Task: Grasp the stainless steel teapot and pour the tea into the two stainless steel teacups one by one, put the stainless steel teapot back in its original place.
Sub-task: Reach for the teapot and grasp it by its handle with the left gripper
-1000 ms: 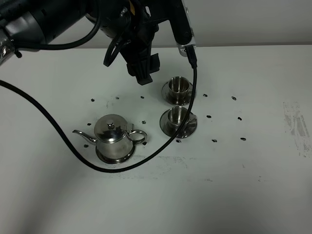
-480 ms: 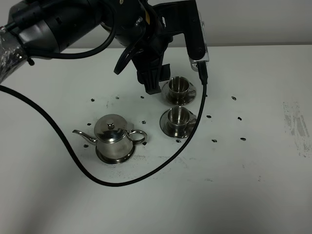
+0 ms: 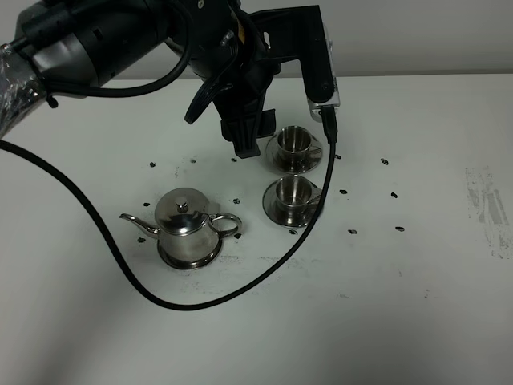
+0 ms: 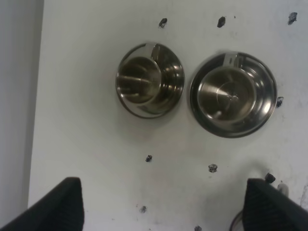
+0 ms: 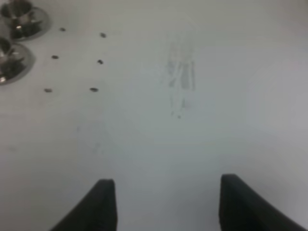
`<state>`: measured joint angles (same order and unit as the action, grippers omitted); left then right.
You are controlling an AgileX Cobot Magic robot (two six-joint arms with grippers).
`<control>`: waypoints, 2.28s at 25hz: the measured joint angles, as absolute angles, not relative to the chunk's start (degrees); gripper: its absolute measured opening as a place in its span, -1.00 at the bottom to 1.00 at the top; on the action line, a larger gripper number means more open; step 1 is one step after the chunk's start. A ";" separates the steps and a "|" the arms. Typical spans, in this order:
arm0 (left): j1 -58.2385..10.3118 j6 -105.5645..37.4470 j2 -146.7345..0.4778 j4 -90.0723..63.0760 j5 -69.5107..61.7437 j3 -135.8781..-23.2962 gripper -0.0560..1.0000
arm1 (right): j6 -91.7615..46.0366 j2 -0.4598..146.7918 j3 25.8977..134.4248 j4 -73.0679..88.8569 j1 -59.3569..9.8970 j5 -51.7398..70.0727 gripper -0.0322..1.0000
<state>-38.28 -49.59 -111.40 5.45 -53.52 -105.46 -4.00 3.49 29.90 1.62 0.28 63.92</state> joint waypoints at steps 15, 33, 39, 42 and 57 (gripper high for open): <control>-39.95 -43.35 -115.35 8.13 -55.46 -105.46 0.34 | -4.00 3.49 29.90 1.75 0.72 63.92 -0.11; -41.12 -39.26 -110.54 6.49 -42.49 -84.74 0.34 | -3.97 3.49 29.90 1.75 0.72 63.87 -0.15; -40.53 -33.39 -110.22 5.26 -38.36 -78.47 0.34 | -3.97 3.49 29.90 1.75 0.72 63.87 -0.15; -39.86 -32.18 -110.22 5.12 -36.52 -77.17 0.34 | -3.97 3.49 29.90 1.75 0.72 63.87 -0.15; -38.44 -15.88 -110.70 5.01 -35.68 -76.91 0.34 | -3.97 3.49 29.90 1.75 0.72 63.87 -0.15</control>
